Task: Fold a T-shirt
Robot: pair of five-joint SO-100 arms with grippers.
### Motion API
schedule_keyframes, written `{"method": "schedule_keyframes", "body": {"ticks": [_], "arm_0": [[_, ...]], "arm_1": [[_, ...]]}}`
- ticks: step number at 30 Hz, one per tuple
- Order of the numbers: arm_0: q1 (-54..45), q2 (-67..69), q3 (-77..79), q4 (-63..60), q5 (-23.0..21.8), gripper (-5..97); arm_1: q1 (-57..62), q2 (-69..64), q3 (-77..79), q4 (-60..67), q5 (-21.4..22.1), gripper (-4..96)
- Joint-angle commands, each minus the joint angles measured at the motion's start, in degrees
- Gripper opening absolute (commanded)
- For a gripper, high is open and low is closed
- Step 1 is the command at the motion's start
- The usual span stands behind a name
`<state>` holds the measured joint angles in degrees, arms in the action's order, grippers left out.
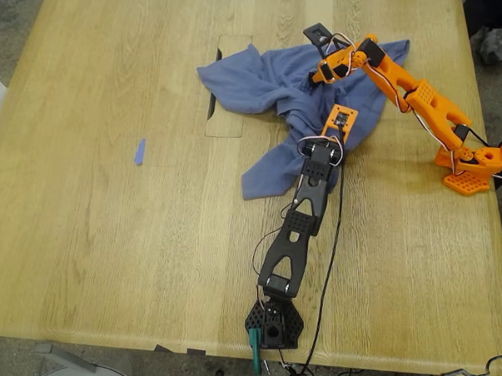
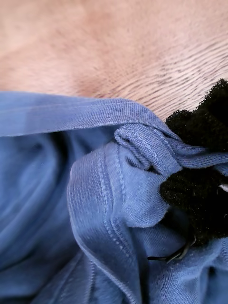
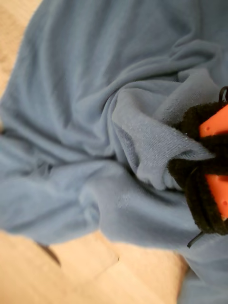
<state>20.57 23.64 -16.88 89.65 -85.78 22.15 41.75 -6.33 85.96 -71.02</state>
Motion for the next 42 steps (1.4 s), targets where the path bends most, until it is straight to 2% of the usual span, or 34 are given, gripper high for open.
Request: {"method": "schedule_keyframes", "body": {"ticks": [1,22,42], "arm_0": [[-1.6,15.4,-1.7,0.8,-0.1,0],[-7.0,36.8,0.4,4.6,0.4,0],[-12.2,50.7,4.3,-6.2,0.6,0]], "arm_1": [[-1.0,7.2,-1.1,-1.8,-0.3,0.3],[-3.4,22.6,-1.1,-7.7,-1.6,1.3],[-3.0,30.4,-1.1,-25.2,-2.8,1.8]]}}
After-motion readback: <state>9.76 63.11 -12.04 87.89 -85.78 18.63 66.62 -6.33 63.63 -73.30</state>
